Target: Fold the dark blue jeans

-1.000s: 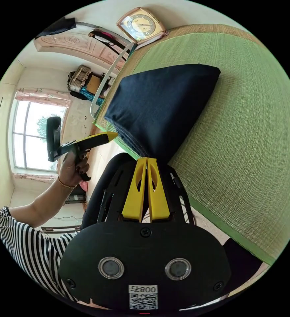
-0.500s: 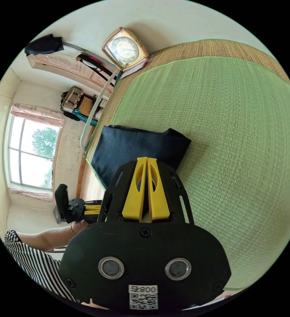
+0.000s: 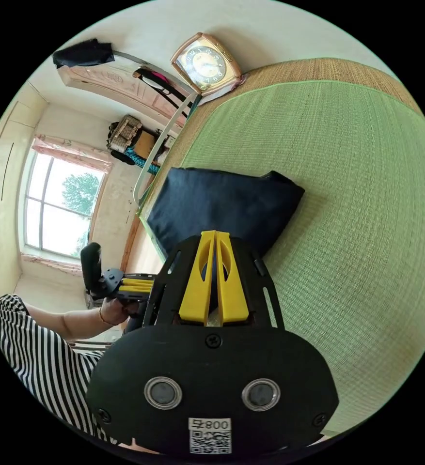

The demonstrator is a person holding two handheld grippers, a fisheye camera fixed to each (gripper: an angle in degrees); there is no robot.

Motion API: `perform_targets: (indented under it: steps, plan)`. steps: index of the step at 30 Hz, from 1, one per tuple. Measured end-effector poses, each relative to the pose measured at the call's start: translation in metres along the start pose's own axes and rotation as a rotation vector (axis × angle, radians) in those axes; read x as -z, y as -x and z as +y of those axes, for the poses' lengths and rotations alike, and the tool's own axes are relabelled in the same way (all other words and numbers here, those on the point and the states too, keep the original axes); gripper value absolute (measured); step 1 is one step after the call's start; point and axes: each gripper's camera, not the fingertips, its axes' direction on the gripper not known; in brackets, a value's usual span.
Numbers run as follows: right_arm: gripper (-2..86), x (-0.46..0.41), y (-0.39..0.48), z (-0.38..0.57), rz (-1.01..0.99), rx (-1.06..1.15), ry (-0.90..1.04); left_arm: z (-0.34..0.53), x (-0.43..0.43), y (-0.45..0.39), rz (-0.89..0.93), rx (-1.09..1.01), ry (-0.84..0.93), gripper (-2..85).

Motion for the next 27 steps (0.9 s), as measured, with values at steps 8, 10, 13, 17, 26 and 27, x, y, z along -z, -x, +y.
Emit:
perform_targets:
  steps: [8, 10, 13, 17, 26, 27]
  plan:
    - [0.1, -0.025, -0.009, 0.035, -0.054, -0.018, 0.117, 0.007, -0.001, 0.014, 0.109, 0.032, -0.03, 1.1]
    - [0.2, -0.021, -0.015, 0.039, -0.056, -0.031, 0.122, 0.007, -0.008, 0.013, 0.146, 0.03, -0.001, 2.1]
    - [0.5, -0.016, -0.035, 0.052, -0.147, -0.095, 0.125, 0.006, -0.024, 0.012, 0.198, 0.034, 0.051, 5.0]
    - [2.1, 0.001, -0.06, 0.067, -0.186, -0.192, 0.054, 0.005, -0.032, 0.007, 0.195, -0.002, 0.062, 7.0]
    - [8.4, 0.01, -0.103, 0.081, -0.294, -0.348, 0.039, 0.004, -0.037, 0.028, 0.158, 0.05, 0.04, 3.3]
    - [8.5, 0.01, -0.105, 0.081, -0.306, -0.355, 0.036, 0.004, -0.036, 0.029, 0.16, 0.05, 0.037, 2.9]
